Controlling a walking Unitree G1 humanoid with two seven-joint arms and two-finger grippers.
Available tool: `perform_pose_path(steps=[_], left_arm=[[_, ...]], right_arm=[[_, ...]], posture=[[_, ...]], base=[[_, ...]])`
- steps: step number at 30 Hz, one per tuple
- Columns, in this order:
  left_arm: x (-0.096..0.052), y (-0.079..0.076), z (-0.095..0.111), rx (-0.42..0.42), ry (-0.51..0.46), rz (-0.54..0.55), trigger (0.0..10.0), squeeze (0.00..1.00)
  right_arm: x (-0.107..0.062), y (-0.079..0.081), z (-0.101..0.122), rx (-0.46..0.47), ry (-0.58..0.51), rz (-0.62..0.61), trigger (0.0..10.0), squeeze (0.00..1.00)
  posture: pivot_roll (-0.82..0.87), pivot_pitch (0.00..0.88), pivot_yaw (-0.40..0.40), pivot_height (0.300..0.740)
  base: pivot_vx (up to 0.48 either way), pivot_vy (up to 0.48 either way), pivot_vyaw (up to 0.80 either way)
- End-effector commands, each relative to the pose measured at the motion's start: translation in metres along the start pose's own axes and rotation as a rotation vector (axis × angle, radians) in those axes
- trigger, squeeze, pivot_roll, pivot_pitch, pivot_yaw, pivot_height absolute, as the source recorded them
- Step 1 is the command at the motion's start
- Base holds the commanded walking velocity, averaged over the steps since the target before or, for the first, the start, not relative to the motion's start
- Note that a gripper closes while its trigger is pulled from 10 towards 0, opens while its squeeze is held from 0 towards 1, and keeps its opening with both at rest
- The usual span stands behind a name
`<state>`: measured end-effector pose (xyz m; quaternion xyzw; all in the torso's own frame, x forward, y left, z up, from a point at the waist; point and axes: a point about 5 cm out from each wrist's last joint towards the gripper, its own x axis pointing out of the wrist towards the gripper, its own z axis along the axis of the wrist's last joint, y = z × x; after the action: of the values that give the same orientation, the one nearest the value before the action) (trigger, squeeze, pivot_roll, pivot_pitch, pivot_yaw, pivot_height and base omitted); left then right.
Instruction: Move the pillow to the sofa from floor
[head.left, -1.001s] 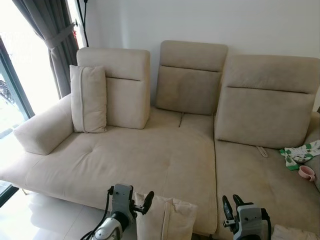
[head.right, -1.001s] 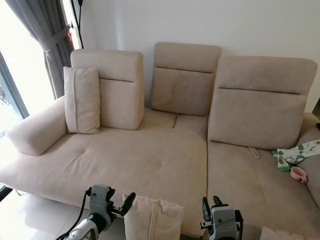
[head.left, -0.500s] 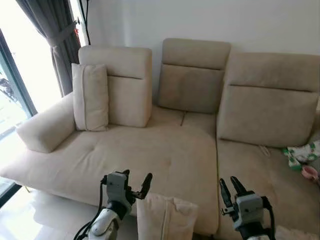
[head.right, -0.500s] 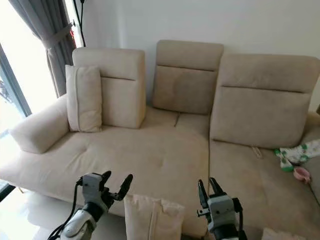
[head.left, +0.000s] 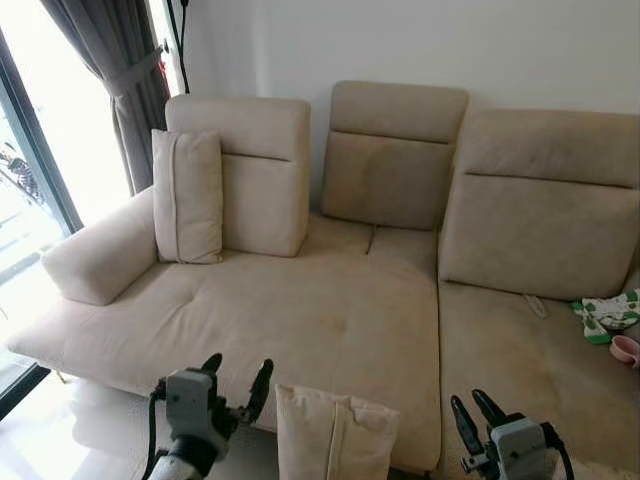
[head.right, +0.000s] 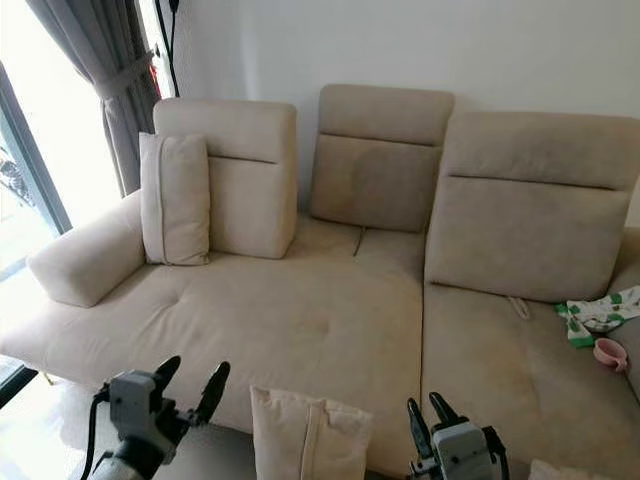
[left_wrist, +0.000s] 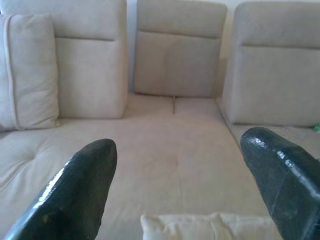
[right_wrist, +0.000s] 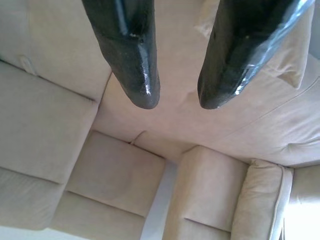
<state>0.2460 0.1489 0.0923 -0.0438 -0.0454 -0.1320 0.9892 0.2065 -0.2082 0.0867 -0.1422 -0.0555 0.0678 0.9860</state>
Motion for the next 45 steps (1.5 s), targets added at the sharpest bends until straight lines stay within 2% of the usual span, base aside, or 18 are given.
perform_pose_path(steps=[1, 8, 17, 22, 25, 33, 34, 35, 36, 42, 43, 45], left_arm=[[-0.004, -0.002, 0.0, 0.027, 0.023, -0.011, 10.0, 0.0], [-0.006, 0.001, -0.001, 0.005, 0.05, 0.008, 10.0, 0.0], [-0.004, 0.0, 0.0, 0.001, 0.058, 0.019, 10.0, 0.0], [-0.007, -0.001, 0.002, 0.023, 0.063, -0.035, 10.0, 0.0], [-0.007, 0.003, 0.004, 0.034, 0.068, -0.052, 10.0, 0.0], [-0.003, 0.003, 0.005, 0.034, 0.07, -0.073, 10.0, 0.0], [-0.003, 0.001, 0.004, 0.033, 0.072, -0.074, 10.0, 0.0], [-0.003, 0.0, 0.004, 0.031, 0.074, -0.075, 10.0, 0.0], [-0.003, -0.001, 0.004, 0.03, 0.075, -0.076, 10.0, 0.0], [-0.004, -0.002, 0.003, 0.028, 0.08, -0.081, 10.0, 0.0], [-0.003, -0.003, 0.003, 0.028, 0.08, -0.082, 10.0, 0.0], [-0.002, -0.004, 0.003, 0.028, 0.079, -0.084, 10.0, 0.0]], right_arm=[[-0.001, 0.002, 0.002, -0.01, -0.001, 0.005, 10.0, 0.0], [0.004, 0.001, 0.003, -0.012, -0.019, -0.04, 10.0, 0.0], [0.008, 0.004, 0.01, -0.012, -0.051, -0.028, 10.0, 0.0], [-0.005, 0.004, 0.016, -0.049, -0.064, 0.064, 10.0, 0.0], [-0.011, -0.004, 0.018, -0.083, -0.063, 0.102, 10.0, 0.0], [-0.008, -0.008, 0.016, -0.097, -0.064, 0.104, 10.0, 0.0], [-0.008, -0.006, 0.016, -0.091, -0.067, 0.098, 10.0, 0.25], [-0.008, -0.005, 0.016, -0.086, -0.07, 0.094, 10.0, 0.25], [-0.008, -0.004, 0.016, -0.076, -0.07, 0.083, 10.0, 1.0], [-0.008, -0.005, 0.015, -0.068, -0.061, 0.049, 10.0, 1.0], [-0.006, -0.004, 0.014, -0.069, -0.056, 0.042, 10.0, 0.0], [-0.004, -0.004, 0.014, -0.066, -0.055, 0.041, 10.0, 0.0]], posture=[[0.14, 0.0, 0.042, 0.74], [0.14, 0.0, 0.043, 0.74], [0.14, 0.0, 0.043, 0.74], [0.15, 0.0, 0.048, 0.74], [0.15, 0.0, 0.048, 0.74], [0.14, 0.0, 0.045, 0.74], [0.14, 0.0, 0.049, 0.74], [0.14, 0.0, 0.049, 0.74], [0.14, 0.0, 0.048, 0.74], [0.14, 0.0, 0.046, 0.74], [0.14, 0.0, 0.046, 0.74], [0.14, 0.0, 0.046, 0.74]], base=[[0.0, 0.0, 0.0], [0.0, 0.0, 0.0], [0.0, 0.0, 0.0], [0.0, 0.0, 0.0], [0.0, 0.0, 0.0], [0.0, 0.0, 0.0], [0.0, 0.0, 0.0], [0.0, 0.0, 0.0], [0.0, 0.0, 0.0], [0.0, 0.0, 0.0], [0.0, 0.0, 0.0], [0.0, 0.0, 0.0]])
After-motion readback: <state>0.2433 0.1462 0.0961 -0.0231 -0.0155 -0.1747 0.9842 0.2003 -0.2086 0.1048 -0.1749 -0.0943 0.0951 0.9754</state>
